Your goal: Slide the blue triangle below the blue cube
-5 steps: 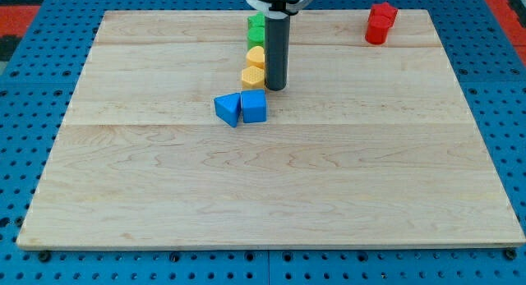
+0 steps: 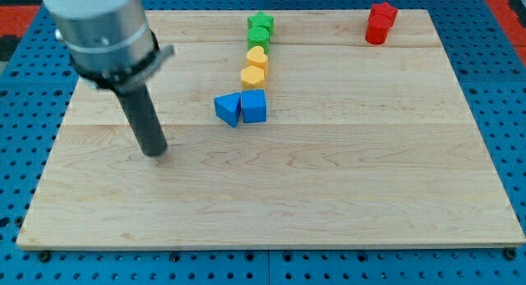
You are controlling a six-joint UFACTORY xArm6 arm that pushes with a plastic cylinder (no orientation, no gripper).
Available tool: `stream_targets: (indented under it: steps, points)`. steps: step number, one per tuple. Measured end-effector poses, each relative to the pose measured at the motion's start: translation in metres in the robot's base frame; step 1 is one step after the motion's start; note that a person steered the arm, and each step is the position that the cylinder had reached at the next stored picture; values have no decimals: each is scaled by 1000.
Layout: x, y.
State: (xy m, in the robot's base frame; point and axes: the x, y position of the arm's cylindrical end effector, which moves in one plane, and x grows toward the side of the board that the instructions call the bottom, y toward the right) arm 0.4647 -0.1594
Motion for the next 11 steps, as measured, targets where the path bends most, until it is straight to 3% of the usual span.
stream_targets:
  steps: [1,2,3,5,7,8,9,11]
  points:
    - [-55,-14]
    - [-90,23]
    - [-93,75]
    - [-23,96]
    - [19,111]
    - [65,128]
    - [41,153]
    - [33,148]
